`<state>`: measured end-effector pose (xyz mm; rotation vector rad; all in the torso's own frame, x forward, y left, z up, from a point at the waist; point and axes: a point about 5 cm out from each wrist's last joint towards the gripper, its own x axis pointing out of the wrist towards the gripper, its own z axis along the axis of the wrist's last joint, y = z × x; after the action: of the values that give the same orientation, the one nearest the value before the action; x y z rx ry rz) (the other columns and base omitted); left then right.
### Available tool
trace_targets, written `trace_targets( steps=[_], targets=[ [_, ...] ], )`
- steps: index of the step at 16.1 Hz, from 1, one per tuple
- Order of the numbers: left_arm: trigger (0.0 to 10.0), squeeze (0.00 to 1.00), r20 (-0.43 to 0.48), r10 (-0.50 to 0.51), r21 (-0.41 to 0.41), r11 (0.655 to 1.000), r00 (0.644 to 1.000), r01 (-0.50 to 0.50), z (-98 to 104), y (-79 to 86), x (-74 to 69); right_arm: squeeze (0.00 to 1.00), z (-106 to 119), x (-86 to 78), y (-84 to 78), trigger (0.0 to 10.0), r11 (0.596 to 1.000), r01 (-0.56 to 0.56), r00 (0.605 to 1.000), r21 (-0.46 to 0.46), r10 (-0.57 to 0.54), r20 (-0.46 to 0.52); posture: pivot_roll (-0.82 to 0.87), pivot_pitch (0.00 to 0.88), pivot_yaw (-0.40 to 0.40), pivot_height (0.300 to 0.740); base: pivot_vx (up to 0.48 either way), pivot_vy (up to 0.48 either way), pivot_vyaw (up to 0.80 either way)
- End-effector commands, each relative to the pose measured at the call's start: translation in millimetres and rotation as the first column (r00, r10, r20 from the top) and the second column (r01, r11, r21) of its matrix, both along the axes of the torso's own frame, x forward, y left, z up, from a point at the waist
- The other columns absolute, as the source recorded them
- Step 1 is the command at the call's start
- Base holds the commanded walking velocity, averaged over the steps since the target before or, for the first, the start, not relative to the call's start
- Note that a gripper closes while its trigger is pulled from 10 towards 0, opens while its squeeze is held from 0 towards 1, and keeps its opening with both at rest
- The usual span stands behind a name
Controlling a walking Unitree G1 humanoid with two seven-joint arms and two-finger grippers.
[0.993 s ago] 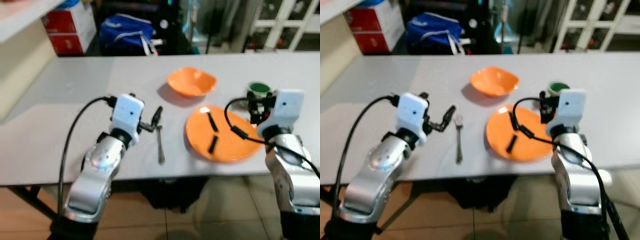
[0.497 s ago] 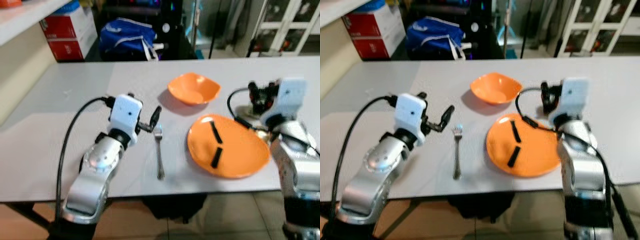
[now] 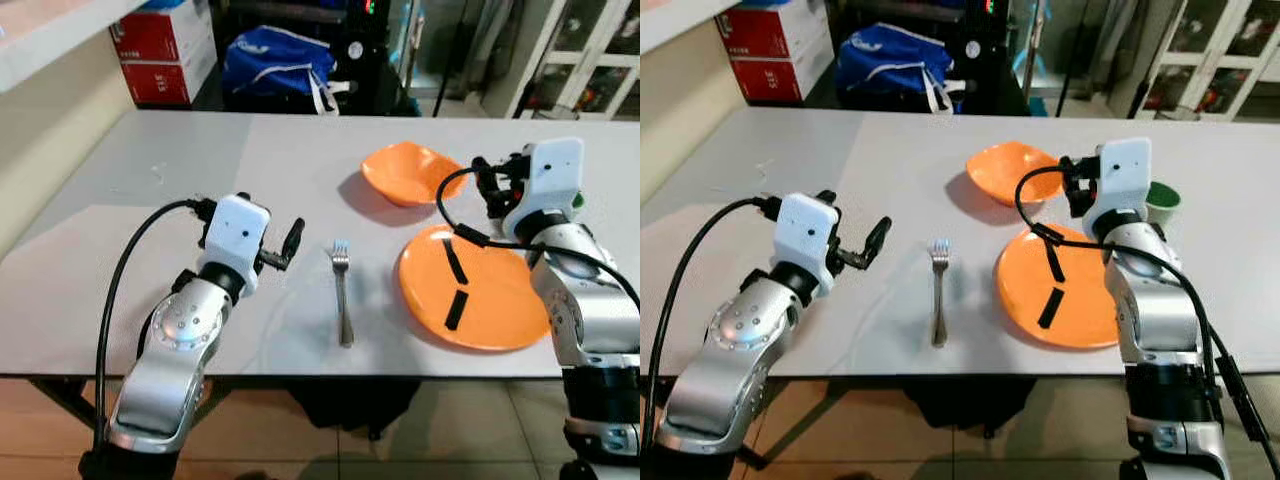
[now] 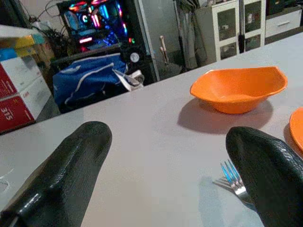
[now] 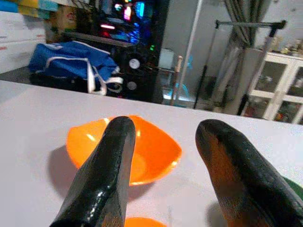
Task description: Setting the table
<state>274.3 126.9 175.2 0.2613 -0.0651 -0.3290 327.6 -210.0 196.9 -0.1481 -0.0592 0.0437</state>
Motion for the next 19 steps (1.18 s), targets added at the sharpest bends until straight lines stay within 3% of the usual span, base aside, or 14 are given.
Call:
trace_targets(
  steps=[1,3,5,7,8,9,12,13,14,16,19],
  targets=[
    [10.0,0.0,0.018,-0.012,-0.008,1.0,1.0,0.012,5,-3.0,1.9,0.0,4,0.2,-1.5,10.0,1.0,0.0,1.0,0.007,0.0,0.021,-0.02,0.03,-0.002,0.74,0.0,0.0,0.0],
    [10.0,0.0,0.022,-0.028,0.011,1.0,0.999,0.028,3,-4.3,0.8,0.0,-1,-3.7,4.9,10.0,0.998,-0.023,1.0,0.056,0.023,0.003,-0.03,0.024,0.003,0.74,0.0,0.0,0.0],
    [10.0,0.0,0.057,-0.06,0.014,0.998,0.997,0.059,2,-3.9,-0.2,0.0,-1,-4.0,7.1,10.0,0.999,-0.028,0.999,0.037,0.028,0.018,-0.02,0.014,0.017,0.74,0.0,0.0,0.0],
    [10.0,0.0,0.007,0.017,-0.009,1.0,1.0,-0.017,-9,7.1,-6.0,0.02,-6,5.5,7.5,10.0,0.994,-0.031,1.0,0.105,0.031,0.004,-0.01,0.026,-0.004,0.74,0.0,0.0,0.0],
    [10.0,0.0,-0.011,0.05,0.009,0.999,0.999,-0.05,-20,9.7,-8.2,0.42,-19,8.1,8.4,10.0,0.99,-0.014,0.999,0.14,0.018,-0.028,-0.01,0.014,-0.03,0.74,0.0,0.0,0.0],
    [10.0,0.0,0.019,0.041,0.052,0.998,0.999,-0.042,-16,3.7,-12.6,1.0,-24,12.1,4.0,10.0,0.967,0.041,0.998,0.252,-0.027,-0.059,-0.01,0.0,-0.094,0.74,0.0,0.0,0.0],
    [10.0,0.0,0.011,0.041,0.031,0.999,0.999,-0.042,-12,4.2,-12.5,1.0,-16,7.7,7.2,10.0,0.957,-0.001,1.0,0.291,0.01,-0.029,-0.07,0.0,-0.071,0.74,0.0,0.0,0.0],
    [10.0,0.0,-0.003,-0.007,0.03,1.0,1.0,0.007,-19,-4.3,-4.0,1.0,-16,10.1,4.4,10.0,0.968,-0.022,0.999,0.249,0.027,-0.02,-0.09,0.0,0.005,0.74,0.0,0.0,0.0],
    [10.0,0.0,-0.016,-0.067,0.057,0.996,0.998,0.068,-29,-17.9,1.8,1.0,-25,8.7,-0.3,10.0,0.981,-0.013,0.999,0.195,0.021,-0.042,-0.08,0.0,-0.019,0.74,0.0,0.0,0.0],
    [10.0,0.0,-0.005,-0.095,0.103,0.99,0.995,0.095,-26,-28.2,7.4,1.0,-37,3.2,-0.9,10.0,0.97,0.017,0.997,0.244,0.002,-0.077,-0.05,0.0,-0.016,0.74,0.0,0.0,0.0],
    [10.0,0.0,0.045,-0.079,0.084,0.994,0.996,0.075,-14,-21.5,12.2,1.0,-38,22.5,2.3,10.0,0.955,0.046,0.991,0.294,-0.007,-0.132,-0.01,0.0,-0.039,0.74,0.0,0.0,0.0]
  ],
)
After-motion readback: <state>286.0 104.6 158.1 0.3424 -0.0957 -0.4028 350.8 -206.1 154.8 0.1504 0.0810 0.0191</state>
